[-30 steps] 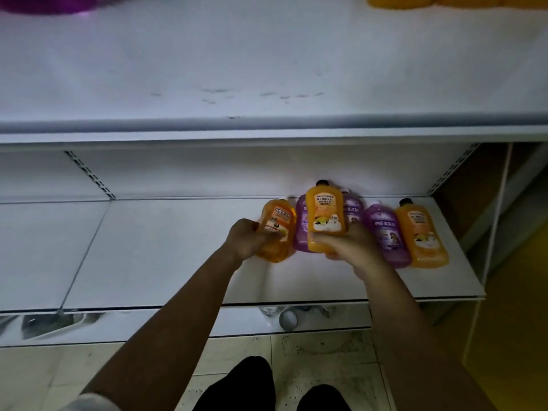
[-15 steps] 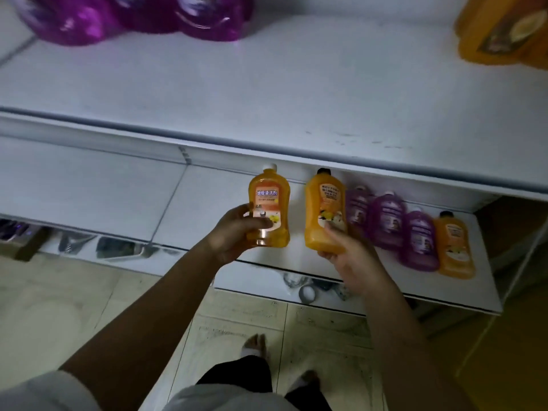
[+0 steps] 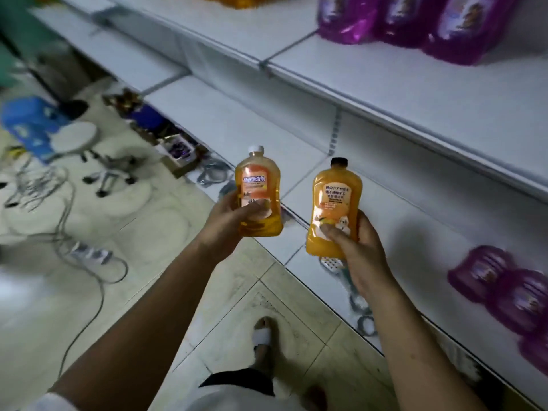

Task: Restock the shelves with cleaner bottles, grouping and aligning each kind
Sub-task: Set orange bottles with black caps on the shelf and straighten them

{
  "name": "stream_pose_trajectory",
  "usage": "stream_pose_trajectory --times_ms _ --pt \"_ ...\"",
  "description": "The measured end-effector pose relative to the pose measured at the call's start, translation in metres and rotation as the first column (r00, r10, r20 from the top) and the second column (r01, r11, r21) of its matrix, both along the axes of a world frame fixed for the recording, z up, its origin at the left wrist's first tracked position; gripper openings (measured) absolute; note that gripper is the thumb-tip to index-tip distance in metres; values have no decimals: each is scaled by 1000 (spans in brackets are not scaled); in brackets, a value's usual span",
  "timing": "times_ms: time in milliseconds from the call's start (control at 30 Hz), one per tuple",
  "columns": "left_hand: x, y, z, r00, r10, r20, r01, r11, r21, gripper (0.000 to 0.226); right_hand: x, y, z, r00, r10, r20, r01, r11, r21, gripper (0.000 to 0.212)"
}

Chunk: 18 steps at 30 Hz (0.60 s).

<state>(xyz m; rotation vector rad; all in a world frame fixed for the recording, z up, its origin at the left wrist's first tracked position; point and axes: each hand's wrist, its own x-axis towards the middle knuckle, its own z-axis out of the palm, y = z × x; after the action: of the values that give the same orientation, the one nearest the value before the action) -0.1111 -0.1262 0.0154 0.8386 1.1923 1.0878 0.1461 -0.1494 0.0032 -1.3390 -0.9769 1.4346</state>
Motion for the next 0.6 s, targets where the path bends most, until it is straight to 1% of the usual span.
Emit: stream_pose_trajectory --times_ms 67,133,233,300,367,467,600 --pt "-33 -20 14 993 97 -70 -94 994 49 61 -30 1 15 996 65 62 -69 996 64 37" --pt "-66 -34 30 973 195 -120 -183 978 105 65 -63 5 31 981 140 135 -158 979 131 41" --pt "-114 -46 49 949 290 -128 -267 949 165 56 -112 14 53 953 217 210 -260 944 204 48" --pt "-150 -49 60 933 336 -127 -307 930 202 59 -150 24 67 939 251 237 -308 919 247 53" --pt "-186 -47 72 921 369 -128 -332 913 238 56 -187 35 82 929 265 257 -336 896 290 54" --pt "-245 -40 91 907 395 -150 -334 887 319 49 -247 55 102 935 238 262 -321 883 344 52" --pt "-322 -32 119 900 401 -171 -305 859 412 56 -322 80 123 944 199 264 -296 865 406 50"
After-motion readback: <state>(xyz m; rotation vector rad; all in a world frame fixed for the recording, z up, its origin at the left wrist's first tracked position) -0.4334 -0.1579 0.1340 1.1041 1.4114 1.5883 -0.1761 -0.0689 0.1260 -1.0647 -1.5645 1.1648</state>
